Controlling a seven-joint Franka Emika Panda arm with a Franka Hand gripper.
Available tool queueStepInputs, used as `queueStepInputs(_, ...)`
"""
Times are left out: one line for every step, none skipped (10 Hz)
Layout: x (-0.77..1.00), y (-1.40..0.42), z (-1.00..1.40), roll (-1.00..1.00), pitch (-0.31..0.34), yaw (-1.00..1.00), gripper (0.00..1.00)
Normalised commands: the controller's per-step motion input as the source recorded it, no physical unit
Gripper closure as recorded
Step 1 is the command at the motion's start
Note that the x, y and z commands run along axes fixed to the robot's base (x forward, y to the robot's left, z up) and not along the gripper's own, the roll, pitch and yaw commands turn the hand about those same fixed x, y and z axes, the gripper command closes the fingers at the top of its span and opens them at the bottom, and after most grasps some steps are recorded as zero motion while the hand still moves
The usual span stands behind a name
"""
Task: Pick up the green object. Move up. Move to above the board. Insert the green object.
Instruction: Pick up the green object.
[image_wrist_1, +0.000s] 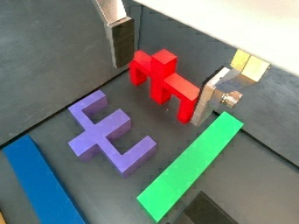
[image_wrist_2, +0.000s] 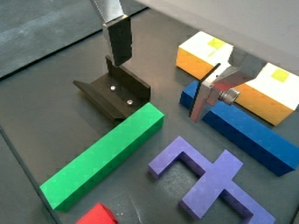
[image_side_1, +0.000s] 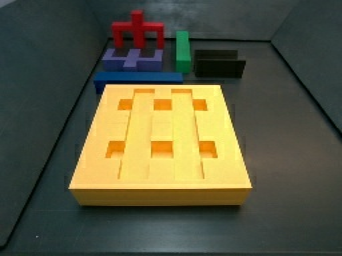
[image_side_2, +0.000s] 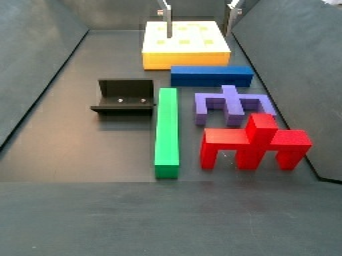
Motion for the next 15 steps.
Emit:
queueStepInputs(0.00, 0.00, -0.01, -0.01, -0.006, 0.00, 0.00)
queueStepInputs(0.00, 0.00, -0.06, -0.06, -0.034, 0.00, 0.00)
queueStepInputs(0.00, 0.11, -0.16, -0.19, -0.056, 0.00, 0.00)
queueStepInputs(0.14, 0.26, -0.15, -0.20, -0.010, 0.00, 0.00)
queueStepInputs(0.09, 0.33, -0.11, -0.18, 0.000, -0.05, 0.00)
queueStepInputs(0.00, 0.32, -0.14, -0.11, -0.017, -0.09, 0.00)
queueStepInputs(0.01, 0.34, -0.15, -0.02, 0.000, -0.09, 0.00)
queueStepInputs(0.05, 0.34, -0.14, -0.10, 0.000, -0.01, 0.00)
queueStepInputs(0.24, 0.22, -0.22, -0.09, 0.000, 0.00, 0.00)
queueStepInputs(0.42, 0.12, -0.48, -0.13, -0.017, 0.00, 0.00)
queueStepInputs(0.31, 0.24, -0.67, -0.23, -0.063, 0.00, 0.00)
queueStepInputs(0.29, 0.21, -0.69, -0.14, -0.010, 0.00, 0.00)
queueStepInputs(0.34, 0.27, -0.61, -0.17, 0.000, 0.00, 0.00)
queueStepInputs(0.25, 0.30, -0.54, -0.18, 0.000, 0.00, 0.00)
queueStepInputs(0.20, 0.20, -0.47, -0.11, 0.000, 0.00, 0.00)
